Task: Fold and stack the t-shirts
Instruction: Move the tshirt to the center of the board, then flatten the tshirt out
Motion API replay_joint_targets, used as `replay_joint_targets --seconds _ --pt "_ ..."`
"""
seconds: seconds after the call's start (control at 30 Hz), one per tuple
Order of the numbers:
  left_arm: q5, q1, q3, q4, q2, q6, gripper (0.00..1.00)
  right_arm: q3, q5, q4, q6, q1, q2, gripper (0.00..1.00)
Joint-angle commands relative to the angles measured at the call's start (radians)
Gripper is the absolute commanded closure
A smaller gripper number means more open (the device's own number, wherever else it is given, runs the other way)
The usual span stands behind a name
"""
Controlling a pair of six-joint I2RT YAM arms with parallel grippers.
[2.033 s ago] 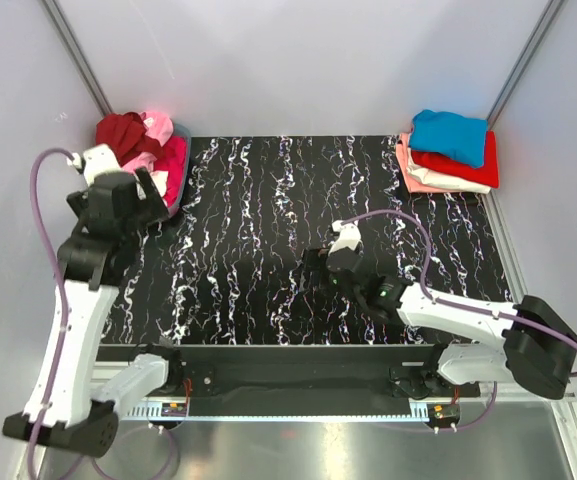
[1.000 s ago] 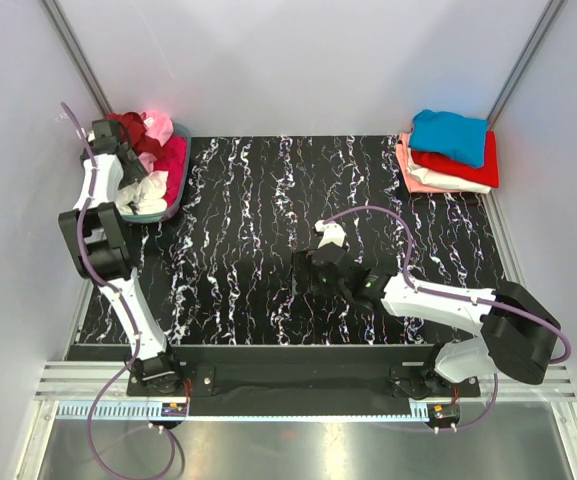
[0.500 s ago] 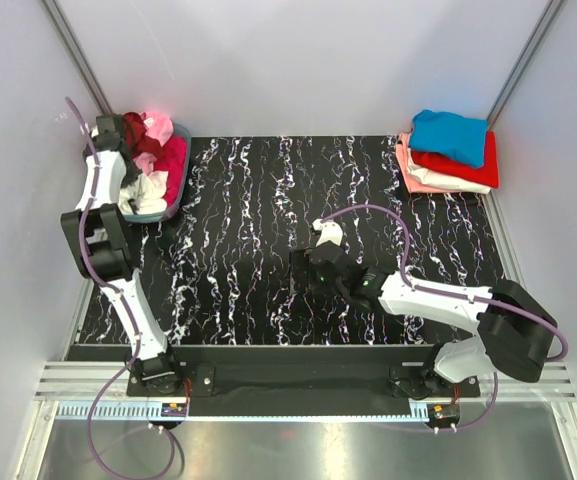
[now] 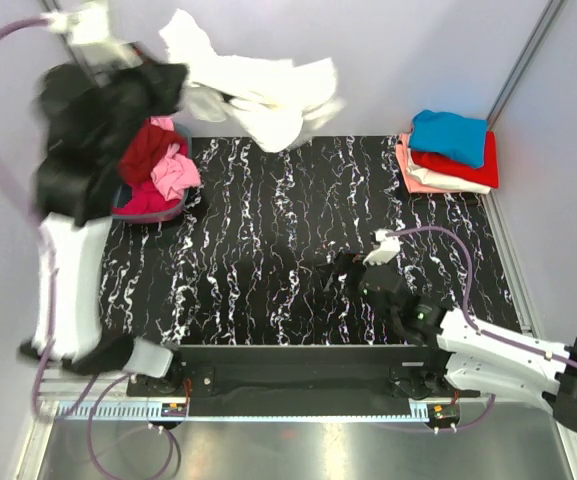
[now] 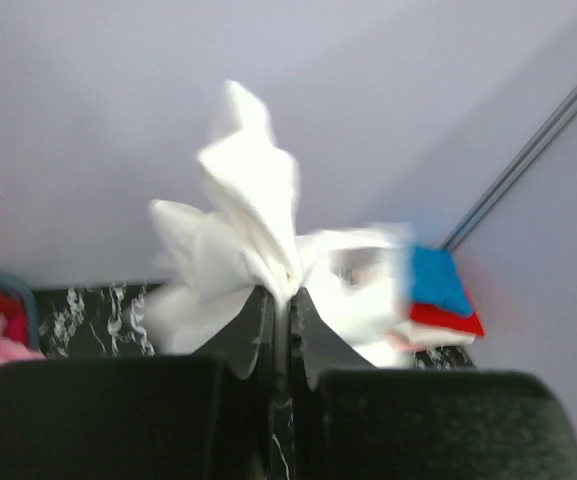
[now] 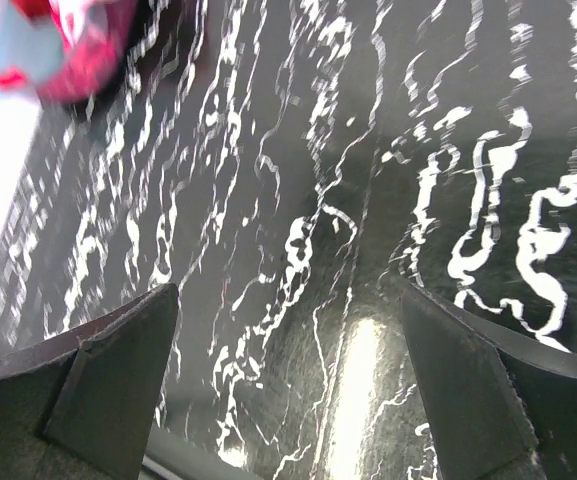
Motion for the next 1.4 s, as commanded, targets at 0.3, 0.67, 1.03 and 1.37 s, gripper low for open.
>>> replay_joint_targets --seconds 0.3,0.67,1.03,1.37 --pt "-0.098 0.055 -0.631 -0.229 -0.261 -0.069 0.01 0.193 0.15 -0.558 0.136 0.005 -0.362 0.0" --pt "0.042 -0.037 -1.276 -0.024 -0.624 -0.273 0.01 0.296 0.038 -0.785 0.256 0.005 -0.422 0.0" --pt "-0.236 -0.607 -1.411 -0.07 -0.61 -0.508 0.02 0.497 0.227 -1.107 0.343 0.003 -0.086 0.0" --pt "-0.405 -0.98 -1.488 -0.188 -0.506 -0.94 0.01 0.58 -0.29 -0.77 -0.003 -0.083 0.347 0.0"
